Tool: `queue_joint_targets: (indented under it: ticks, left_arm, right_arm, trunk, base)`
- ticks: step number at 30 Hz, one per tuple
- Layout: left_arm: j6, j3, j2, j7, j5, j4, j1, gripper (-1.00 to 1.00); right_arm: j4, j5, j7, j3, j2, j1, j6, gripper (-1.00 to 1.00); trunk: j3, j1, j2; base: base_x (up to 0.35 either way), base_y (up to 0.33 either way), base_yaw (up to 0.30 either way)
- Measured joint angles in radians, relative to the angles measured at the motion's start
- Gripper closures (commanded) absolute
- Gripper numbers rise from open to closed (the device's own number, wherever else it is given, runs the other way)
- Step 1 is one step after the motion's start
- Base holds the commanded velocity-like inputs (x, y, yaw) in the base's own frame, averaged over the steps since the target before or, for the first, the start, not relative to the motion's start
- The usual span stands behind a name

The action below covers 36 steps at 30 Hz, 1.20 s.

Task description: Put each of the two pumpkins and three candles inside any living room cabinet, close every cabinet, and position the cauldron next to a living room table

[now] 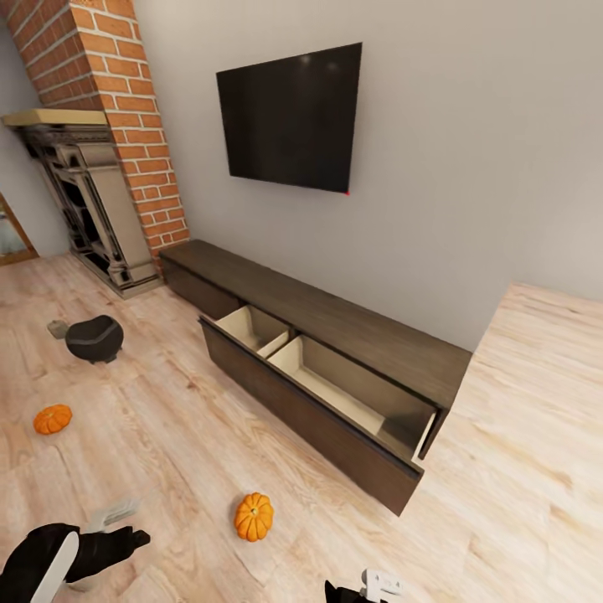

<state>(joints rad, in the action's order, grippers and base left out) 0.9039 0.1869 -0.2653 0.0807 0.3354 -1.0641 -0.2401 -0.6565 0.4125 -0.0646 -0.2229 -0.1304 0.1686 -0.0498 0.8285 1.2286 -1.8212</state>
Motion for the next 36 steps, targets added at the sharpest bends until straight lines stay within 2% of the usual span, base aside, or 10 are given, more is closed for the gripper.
queue_joint_targets:
  ticks: [9, 15, 20, 36]
  left_arm:
    - [0.001, -0.003, -0.001, 0.0, -0.003, -0.007, 0.0, -1.0]
    - [0.002, 0.0, -0.016, 0.0, -0.004, -0.033, 0.0, -1.0]
    - [-0.002, -0.001, -0.019, 0.001, -0.002, -0.035, 0.0, -1.0]
    - [-0.004, -0.002, -0.019, 0.001, -0.001, -0.037, 0.0, -1.0]
  right_arm:
    - [0.0, 0.001, -0.014, 0.001, -0.004, 0.0, 0.0, -1.0]
    - [0.0, 0.001, -0.015, 0.001, -0.004, 0.0, 0.0, -1.0]
    - [0.0, 0.002, -0.014, 0.001, -0.004, 0.0, 0.0, -1.0]
    - [0.0, 0.003, -0.012, 0.001, -0.002, 0.0, 0.002, -1.0]
  trunk:
    - [0.0, 0.0, 0.0]
    - [0.0, 0.0, 0.0]
    - [0.0, 0.0, 0.0]
    - [0.001, 0.0, 0.0]
  base:
    - [-0.001, -0.001, 0.282]
    - [0.038, -0.027, 0.282]
    - [0.173, -0.152, 0.268]
    - [0.105, 0.006, 0.022]
